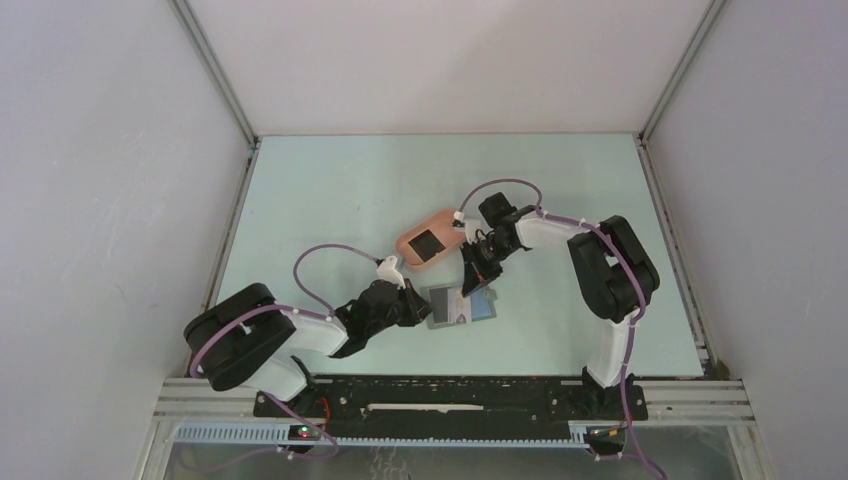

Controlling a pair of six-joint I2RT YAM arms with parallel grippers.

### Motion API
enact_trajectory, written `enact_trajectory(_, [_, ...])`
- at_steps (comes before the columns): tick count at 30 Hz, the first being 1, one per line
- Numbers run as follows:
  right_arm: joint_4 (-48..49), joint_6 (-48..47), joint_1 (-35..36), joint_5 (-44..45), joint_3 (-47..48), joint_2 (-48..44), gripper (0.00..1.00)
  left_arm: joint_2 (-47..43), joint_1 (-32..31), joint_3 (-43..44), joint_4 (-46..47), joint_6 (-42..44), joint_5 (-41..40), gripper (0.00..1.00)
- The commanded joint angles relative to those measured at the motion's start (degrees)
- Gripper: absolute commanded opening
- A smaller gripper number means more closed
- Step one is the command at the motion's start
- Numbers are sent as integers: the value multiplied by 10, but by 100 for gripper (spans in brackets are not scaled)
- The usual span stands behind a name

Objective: Put the credit cards into the card holder
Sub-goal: Insert the credit card into the card holder.

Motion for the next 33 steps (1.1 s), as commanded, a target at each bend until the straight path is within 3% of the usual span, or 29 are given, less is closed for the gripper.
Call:
enact_trajectory(1, [-6, -7, 15, 55, 7, -2, 0, -3, -3, 16, -33, 26, -18, 0])
enact_trajectory(33, [62, 57, -5, -6, 15, 27, 0, 4, -3, 25, -28, 31, 4, 0])
